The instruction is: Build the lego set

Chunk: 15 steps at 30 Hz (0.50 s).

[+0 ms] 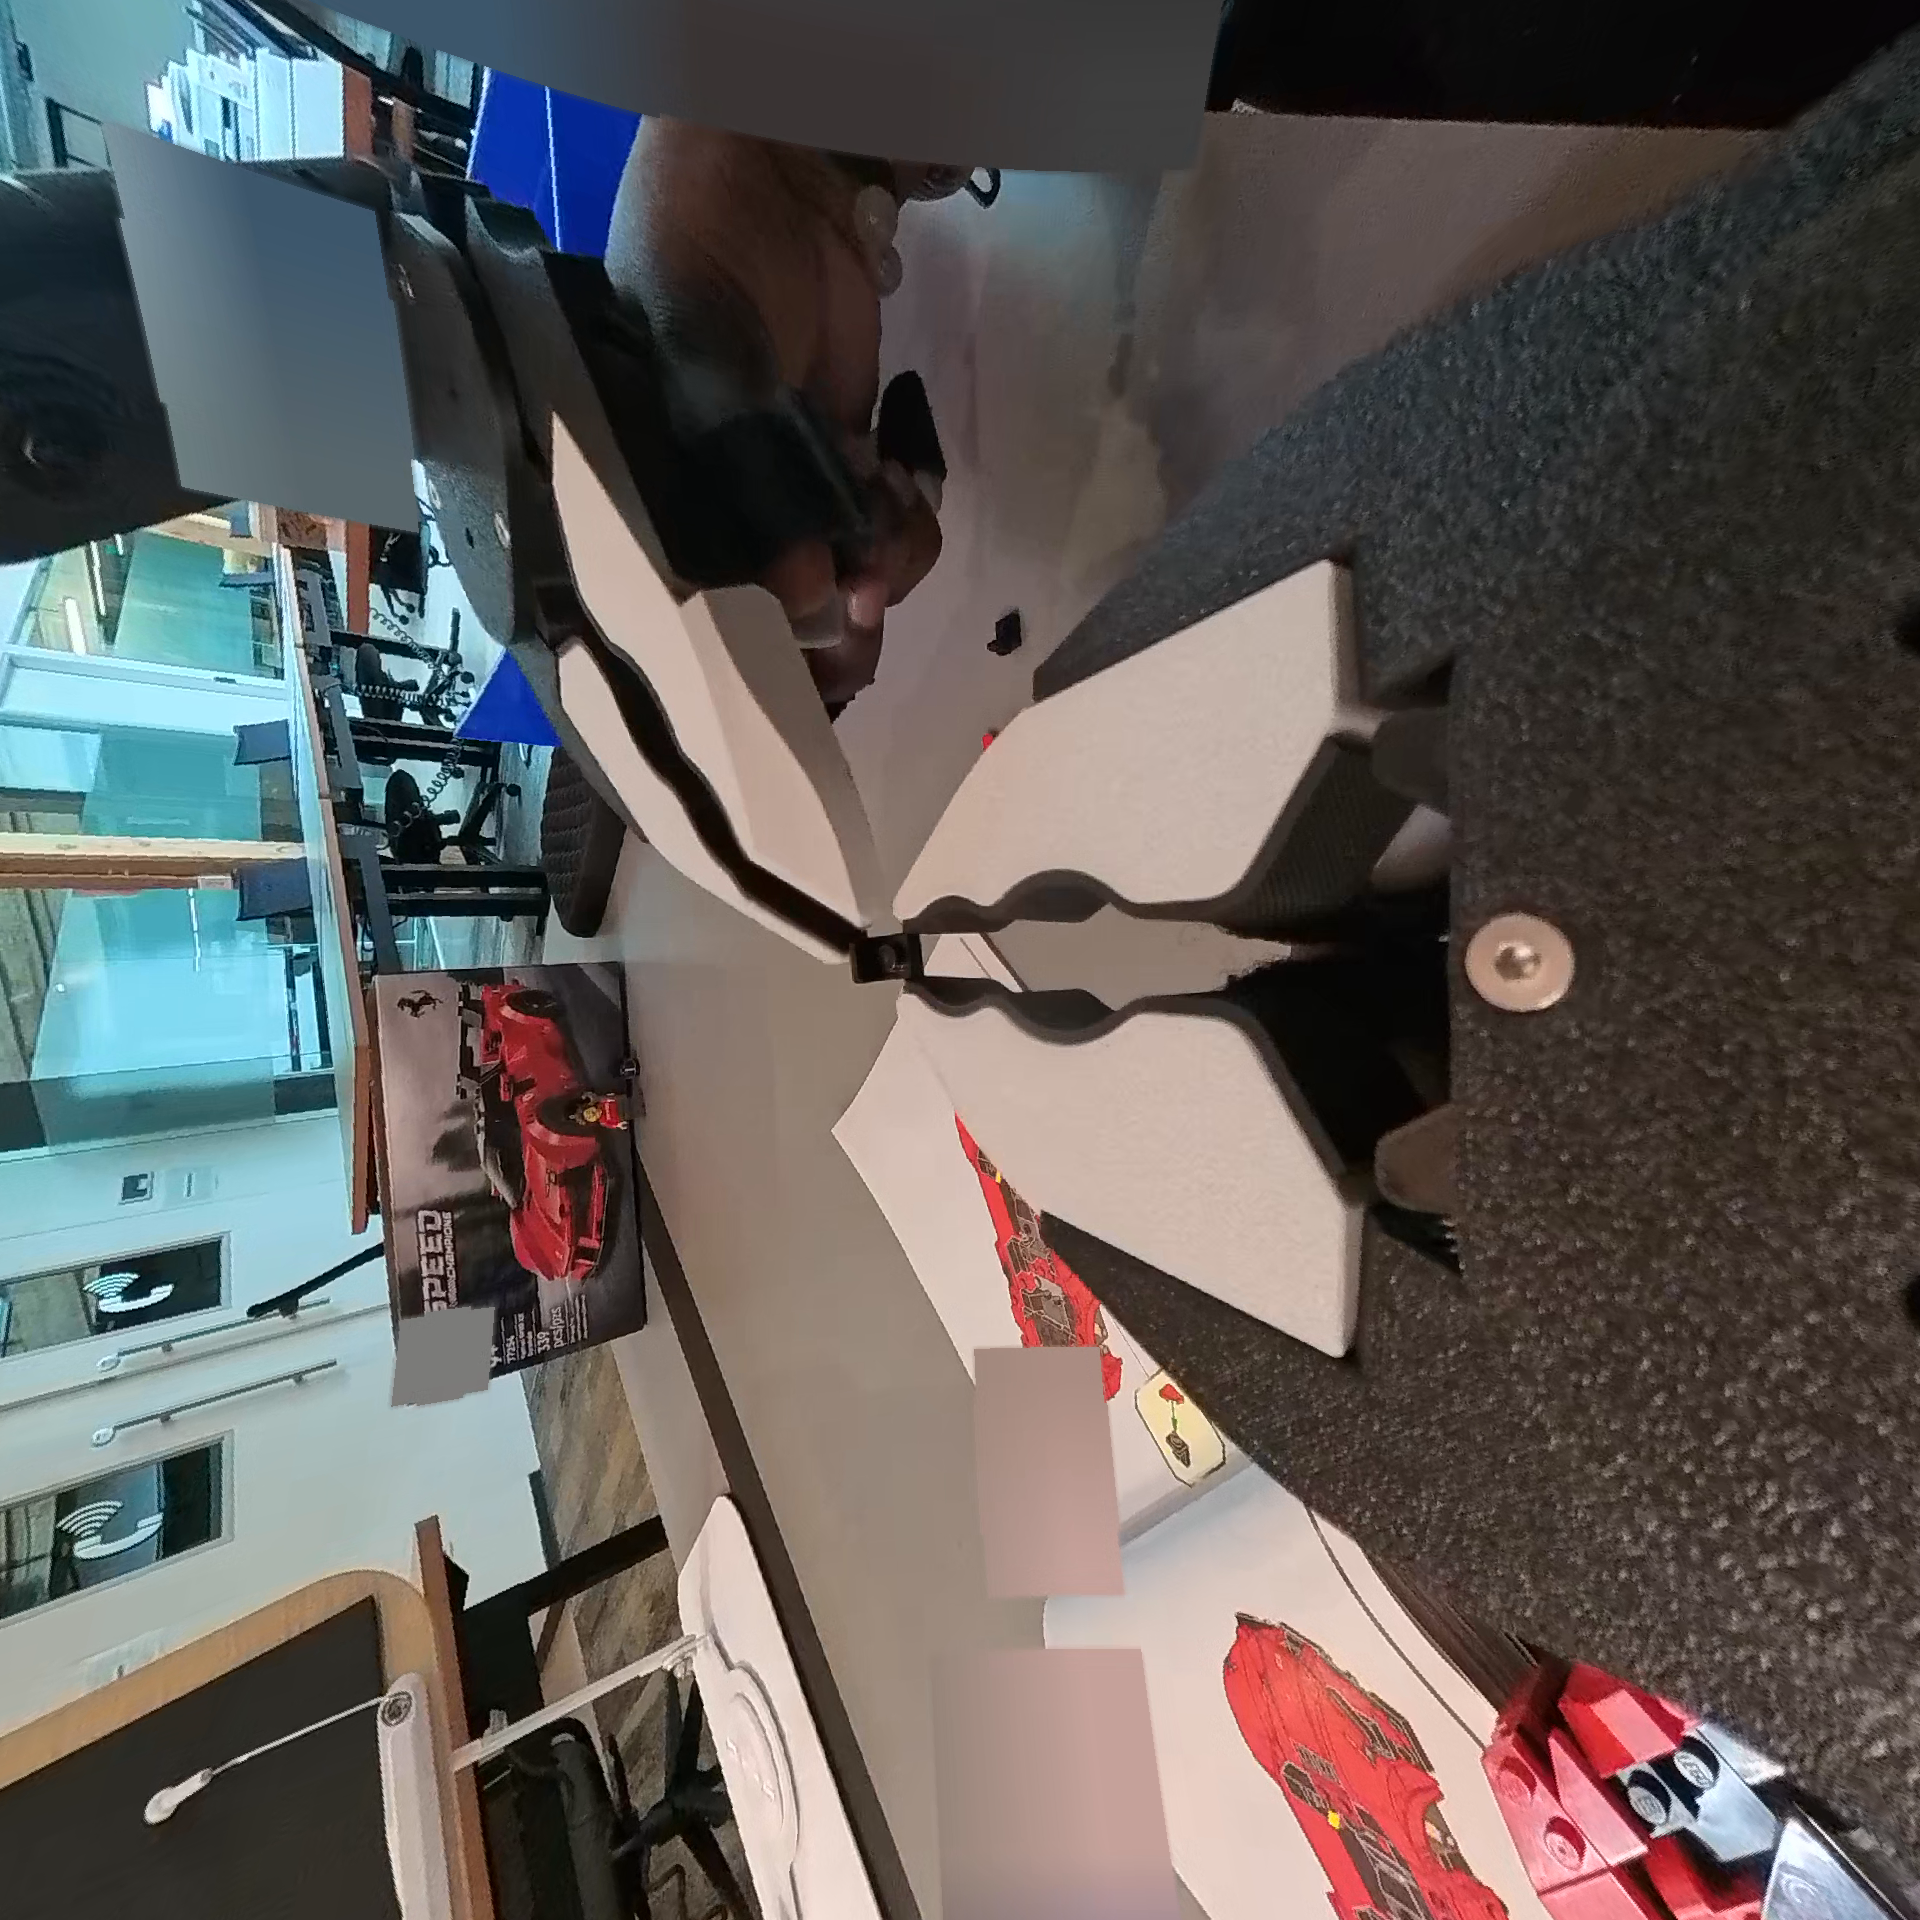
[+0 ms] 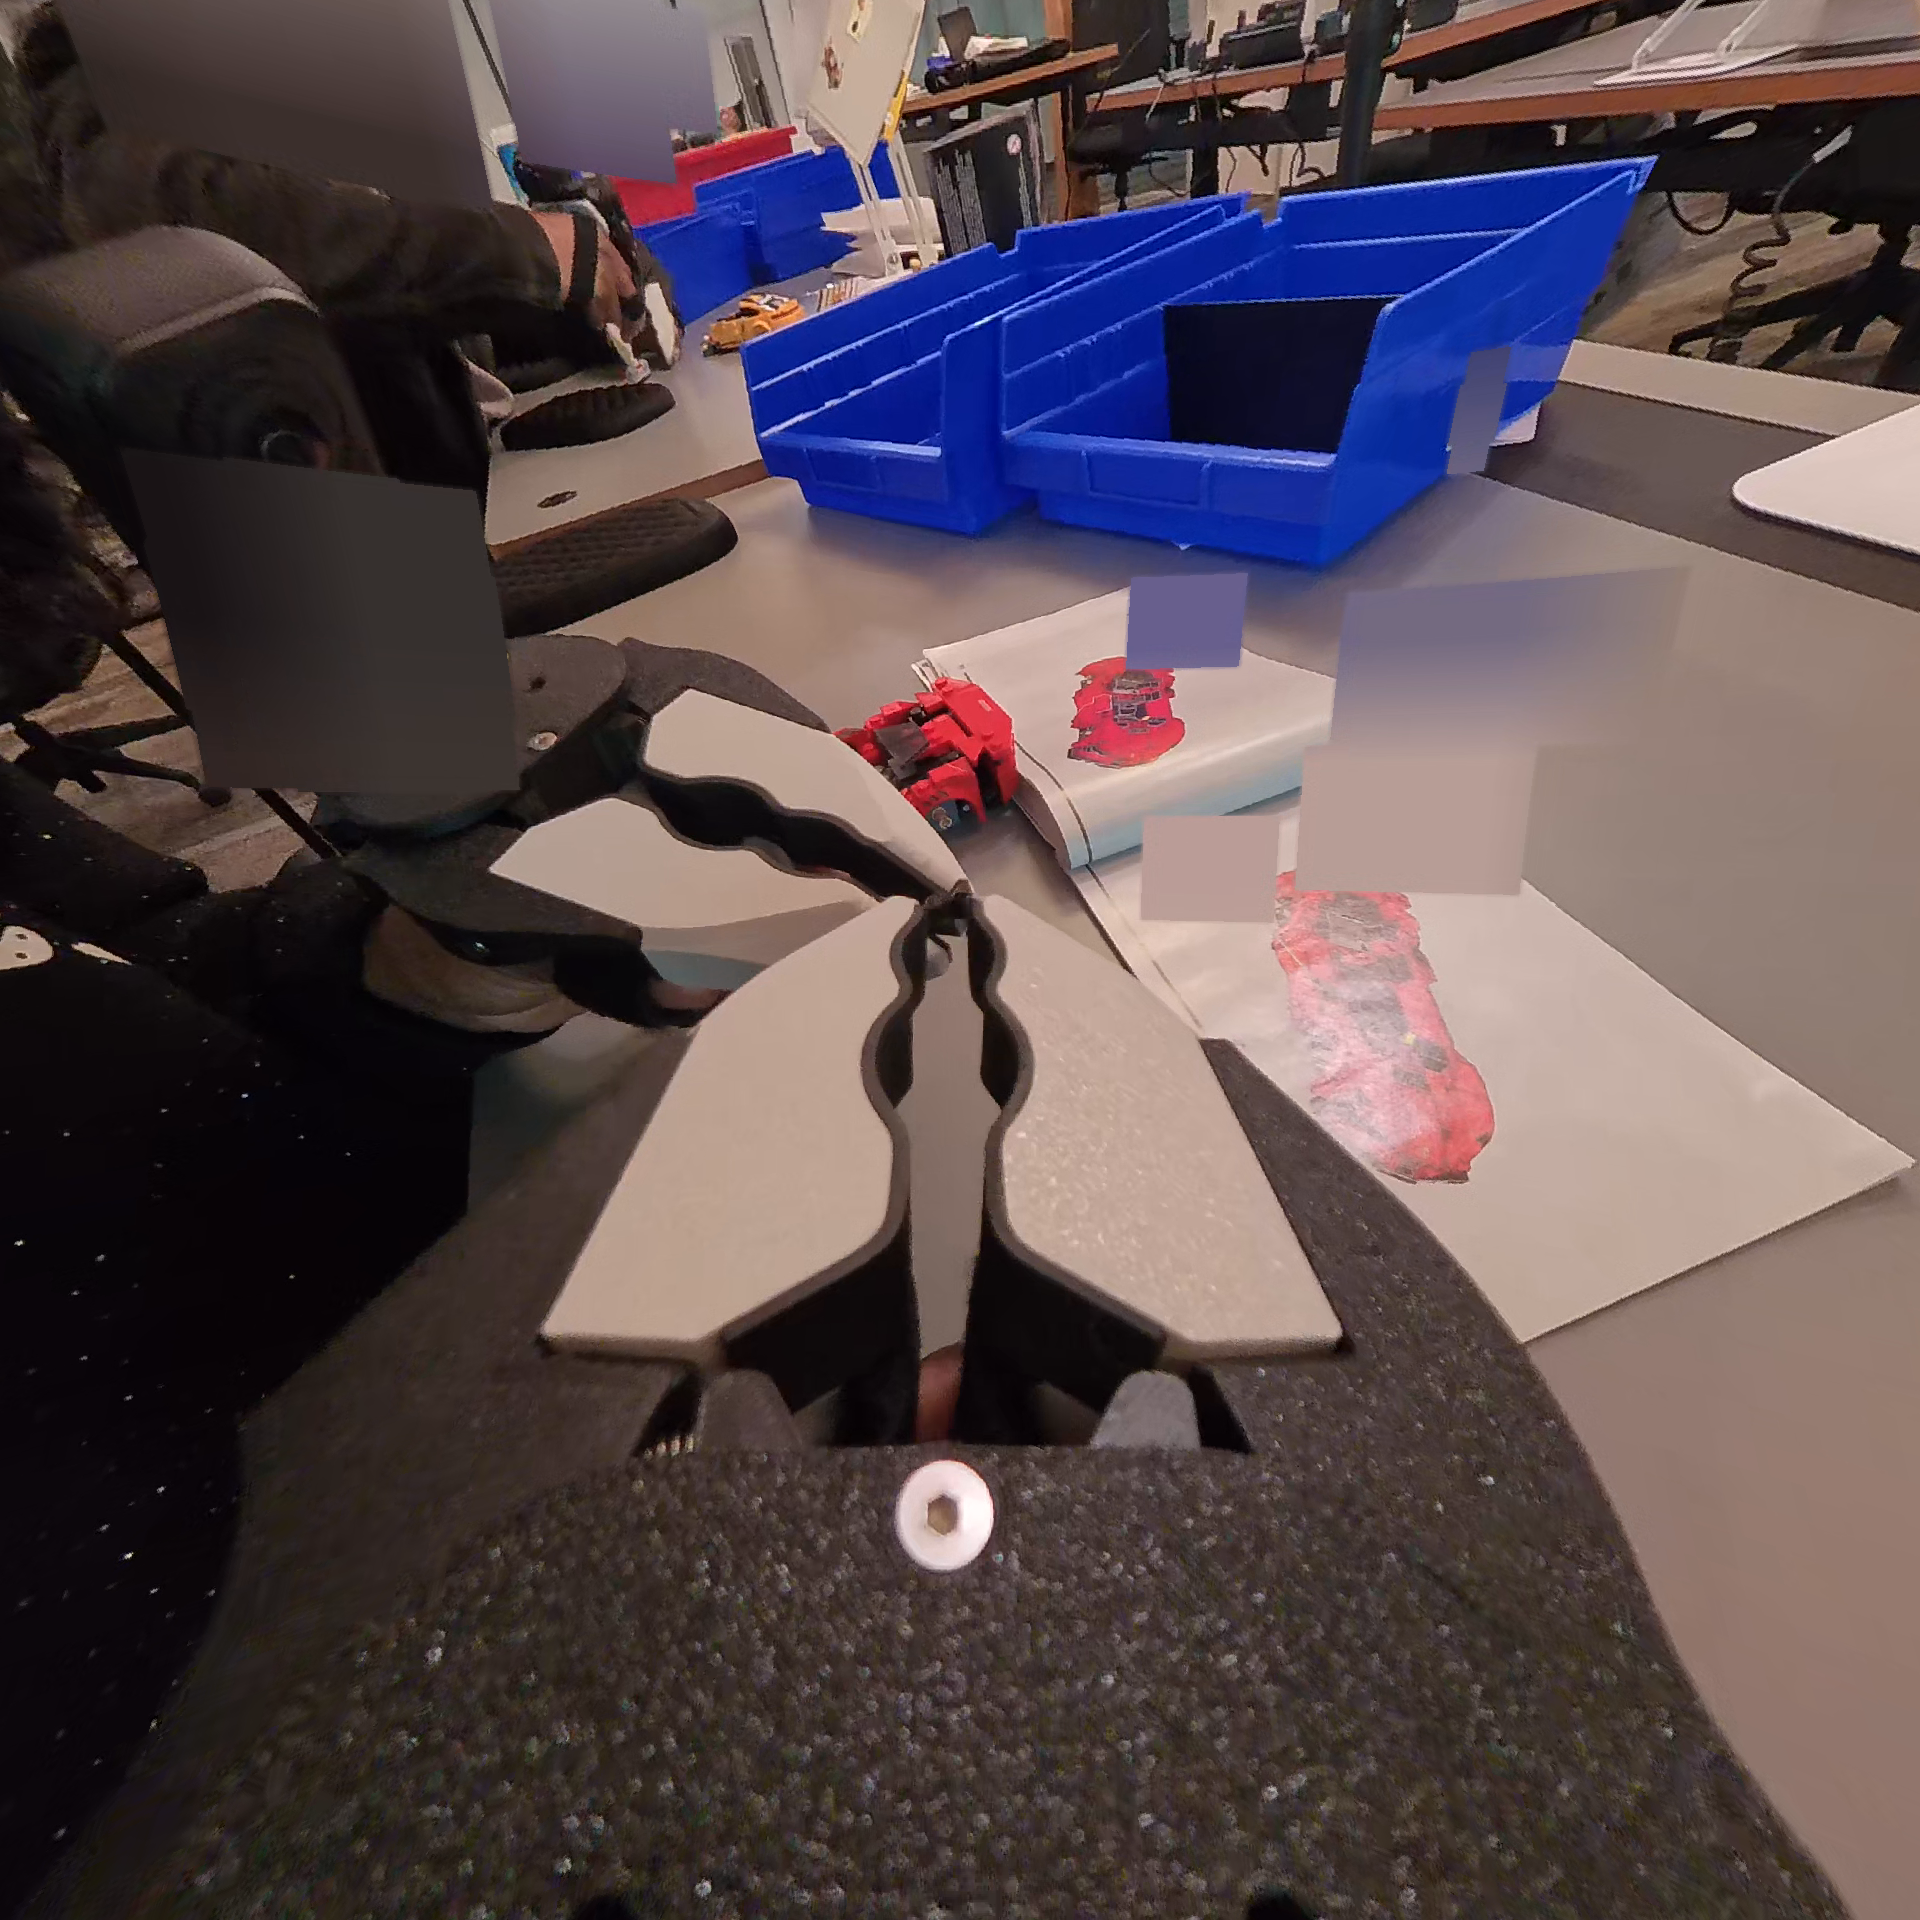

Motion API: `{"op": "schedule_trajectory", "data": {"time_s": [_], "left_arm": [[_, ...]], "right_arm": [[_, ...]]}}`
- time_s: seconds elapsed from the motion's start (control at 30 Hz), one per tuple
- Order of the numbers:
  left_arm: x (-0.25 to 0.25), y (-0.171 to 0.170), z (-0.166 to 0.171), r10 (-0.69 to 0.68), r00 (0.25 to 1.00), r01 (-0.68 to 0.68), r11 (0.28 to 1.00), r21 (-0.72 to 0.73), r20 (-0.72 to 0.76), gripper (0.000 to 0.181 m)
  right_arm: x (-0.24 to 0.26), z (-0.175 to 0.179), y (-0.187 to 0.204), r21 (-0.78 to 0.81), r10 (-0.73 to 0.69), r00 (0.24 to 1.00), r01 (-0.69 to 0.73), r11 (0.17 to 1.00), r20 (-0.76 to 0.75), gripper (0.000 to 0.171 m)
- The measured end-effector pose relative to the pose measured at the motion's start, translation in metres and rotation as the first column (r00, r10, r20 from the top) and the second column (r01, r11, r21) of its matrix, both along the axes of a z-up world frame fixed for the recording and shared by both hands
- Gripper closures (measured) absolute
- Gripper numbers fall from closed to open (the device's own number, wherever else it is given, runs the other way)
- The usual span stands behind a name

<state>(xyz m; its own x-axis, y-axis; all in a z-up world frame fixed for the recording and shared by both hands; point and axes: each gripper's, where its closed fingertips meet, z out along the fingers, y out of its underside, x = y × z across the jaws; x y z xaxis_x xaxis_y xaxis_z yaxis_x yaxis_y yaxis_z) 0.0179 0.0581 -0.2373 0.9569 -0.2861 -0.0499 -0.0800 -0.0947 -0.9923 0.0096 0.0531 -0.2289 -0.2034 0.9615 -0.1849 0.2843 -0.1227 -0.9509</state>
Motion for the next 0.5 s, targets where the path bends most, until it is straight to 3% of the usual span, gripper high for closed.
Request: {"op": "schedule_trajectory", "data": {"time_s": [0.5], "left_arm": [[-0.0019, -0.0018, -0.0032, 0.034, 0.999, -0.034, 0.999, 0.013, -0.026, 0.174]], "right_arm": [[-0.0045, -0.0041, -0.0027, 0.101, -0.049, 0.998, 0.045, 0.994, 0.033, 0.166]]}}
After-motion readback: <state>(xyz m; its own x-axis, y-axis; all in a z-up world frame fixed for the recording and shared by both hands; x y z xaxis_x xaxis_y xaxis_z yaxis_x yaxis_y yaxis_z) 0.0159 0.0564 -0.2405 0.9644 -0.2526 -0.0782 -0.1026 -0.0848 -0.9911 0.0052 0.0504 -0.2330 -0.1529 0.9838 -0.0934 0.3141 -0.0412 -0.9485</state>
